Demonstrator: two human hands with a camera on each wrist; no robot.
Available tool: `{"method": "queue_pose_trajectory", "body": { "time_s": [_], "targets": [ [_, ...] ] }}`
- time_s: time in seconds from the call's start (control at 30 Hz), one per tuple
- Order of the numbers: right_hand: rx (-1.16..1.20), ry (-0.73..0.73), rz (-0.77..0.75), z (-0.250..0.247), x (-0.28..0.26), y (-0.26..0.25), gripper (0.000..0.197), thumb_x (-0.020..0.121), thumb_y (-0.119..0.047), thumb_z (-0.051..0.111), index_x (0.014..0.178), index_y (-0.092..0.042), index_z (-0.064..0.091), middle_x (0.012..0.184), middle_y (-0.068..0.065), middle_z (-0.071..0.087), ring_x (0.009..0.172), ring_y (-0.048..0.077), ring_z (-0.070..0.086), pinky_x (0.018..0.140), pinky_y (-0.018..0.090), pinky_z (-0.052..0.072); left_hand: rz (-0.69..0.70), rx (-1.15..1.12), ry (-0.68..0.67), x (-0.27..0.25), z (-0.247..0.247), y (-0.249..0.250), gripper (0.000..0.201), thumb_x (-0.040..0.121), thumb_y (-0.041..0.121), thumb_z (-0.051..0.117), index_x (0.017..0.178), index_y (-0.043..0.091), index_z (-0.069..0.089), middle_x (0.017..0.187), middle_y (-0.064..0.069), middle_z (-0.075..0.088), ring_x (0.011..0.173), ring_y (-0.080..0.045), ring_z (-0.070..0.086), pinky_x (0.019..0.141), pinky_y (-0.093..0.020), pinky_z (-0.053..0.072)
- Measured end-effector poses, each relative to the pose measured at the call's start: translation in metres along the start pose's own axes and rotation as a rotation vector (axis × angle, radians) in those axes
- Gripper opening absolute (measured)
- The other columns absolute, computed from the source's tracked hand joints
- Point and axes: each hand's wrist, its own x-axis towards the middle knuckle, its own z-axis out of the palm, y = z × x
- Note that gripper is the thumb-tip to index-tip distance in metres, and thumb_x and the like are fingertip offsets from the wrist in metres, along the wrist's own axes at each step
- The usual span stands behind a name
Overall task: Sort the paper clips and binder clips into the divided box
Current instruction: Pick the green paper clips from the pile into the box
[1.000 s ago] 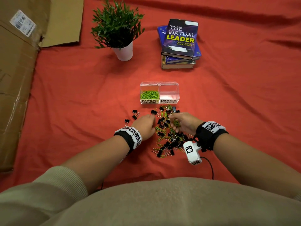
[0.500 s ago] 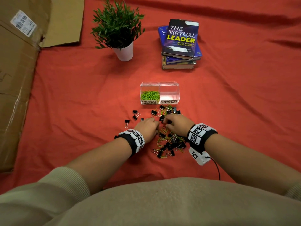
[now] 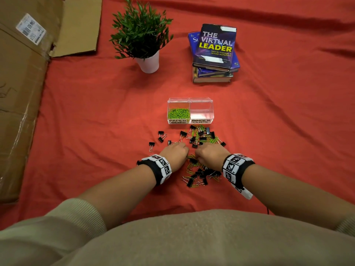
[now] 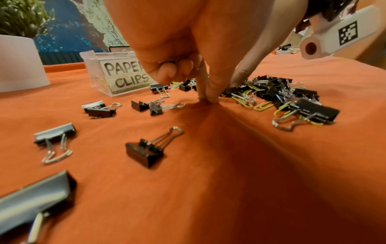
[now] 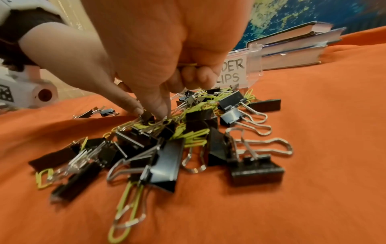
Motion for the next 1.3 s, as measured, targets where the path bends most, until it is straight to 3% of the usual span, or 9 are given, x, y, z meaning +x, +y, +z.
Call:
{"method": "queue_pose_trajectory", "body": {
  "time_s": [0.33, 0.5, 0.6, 0.7, 0.87, 1.0, 1.1, 1.17, 1.3],
  "targets": [
    [-0.013, -0.071, 0.077, -0.001, -0.001, -0.006, 0.025, 0.094, -0.023, 0.043, 0.109, -0.008, 0.055, 0.111, 0.007, 0.061, 0.106, 0.025, 0.054, 0.081, 0.038, 0.050, -0.053, -0.029, -0.075, -0.005, -0.001, -0.011, 0.028, 0.092, 0.019, 0.044, 0.113, 0.003, 0.051, 0.118, -0.015, 0.054, 0.111, -0.032, 0.052, 0.092, -0.041, 0.042],
    [0.065, -0.106, 0.130, 0.003, 0.000, -0.007, 0.026, 0.095, -0.022, 0.040, 0.111, -0.004, 0.050, 0.104, 0.010, 0.060, 0.098, 0.027, 0.057, 0.080, 0.039, 0.052, -0.115, -0.259, 0.118, 0.005, -0.033, -0.022, 0.012, 0.092, 0.020, 0.044, 0.092, 0.010, 0.049, 0.096, -0.007, 0.051, 0.084, -0.022, 0.050, 0.079, -0.035, 0.044],
    [0.312, -0.105, 0.179, 0.002, 0.001, -0.006, 0.017, 0.095, -0.022, 0.043, 0.097, -0.008, 0.052, 0.086, 0.005, 0.061, 0.076, 0.020, 0.058, 0.065, 0.030, 0.049, -0.168, -0.326, 0.205, 0.026, -0.064, -0.030, 0.008, 0.093, 0.017, 0.041, 0.086, 0.013, 0.042, 0.091, -0.002, 0.045, 0.078, -0.018, 0.045, 0.069, -0.029, 0.037],
    [0.686, -0.092, 0.324, -0.015, 0.005, -0.002, 0.016, 0.096, -0.024, 0.044, 0.085, -0.014, 0.052, 0.071, -0.003, 0.053, 0.056, 0.010, 0.046, 0.049, 0.020, 0.038, -0.198, -0.340, 0.220, 0.049, -0.090, -0.041, 0.006, 0.093, 0.014, 0.041, 0.093, 0.010, 0.045, 0.097, -0.004, 0.044, 0.086, -0.018, 0.044, 0.076, -0.030, 0.041],
    [1.287, -0.133, 0.424, -0.057, 0.014, 0.014, 0.021, 0.096, -0.015, 0.045, 0.078, -0.009, 0.056, 0.075, 0.005, 0.061, 0.059, 0.012, 0.052, 0.053, 0.021, 0.042, -0.238, -0.238, 0.109, 0.079, -0.102, -0.054, 0.024, 0.090, 0.003, 0.043, 0.112, -0.005, 0.049, 0.114, -0.021, 0.054, 0.104, -0.035, 0.051, 0.086, -0.038, 0.041],
    [1.556, -0.038, 0.447, -0.085, 0.026, 0.023, 0.016, 0.092, -0.001, 0.048, 0.077, -0.005, 0.054, 0.074, 0.010, 0.060, 0.058, 0.014, 0.051, 0.051, 0.021, 0.041, -0.199, -0.227, 0.068, 0.084, -0.089, -0.057, 0.029, 0.088, -0.001, 0.045, 0.117, -0.001, 0.052, 0.122, -0.019, 0.054, 0.114, -0.032, 0.049, 0.099, -0.040, 0.041],
    [1.578, 0.027, 0.434, -0.104, 0.041, 0.024, 0.010, 0.089, 0.003, 0.051, 0.082, -0.003, 0.054, 0.073, 0.011, 0.059, 0.056, 0.014, 0.052, 0.047, 0.019, 0.043, -0.136, -0.200, 0.243, 0.070, -0.079, -0.053, 0.028, 0.087, 0.005, 0.051, 0.114, 0.007, 0.055, 0.121, -0.010, 0.054, 0.118, -0.026, 0.045, 0.109, -0.037, 0.033],
    [1.526, 0.115, 0.438, -0.113, 0.057, 0.023, 0.008, 0.089, 0.003, 0.052, 0.084, -0.003, 0.056, 0.070, 0.009, 0.058, 0.056, 0.015, 0.052, 0.045, 0.018, 0.044, -0.163, -0.204, 0.407, 0.054, -0.070, -0.046, 0.019, 0.085, 0.010, 0.054, 0.104, 0.012, 0.056, 0.112, -0.005, 0.053, 0.108, -0.023, 0.045, 0.097, -0.034, 0.039],
    [1.020, 0.298, 0.418, -0.118, 0.093, 0.017, 0.010, 0.091, -0.009, 0.053, 0.085, -0.005, 0.060, 0.071, 0.010, 0.062, 0.061, 0.020, 0.054, 0.055, 0.027, 0.050, -0.139, -0.283, 0.353, 0.027, -0.034, -0.033, 0.018, 0.082, 0.009, 0.054, 0.098, 0.009, 0.060, 0.105, -0.010, 0.055, 0.101, -0.028, 0.051, 0.085, -0.039, 0.046]
  ]
}}
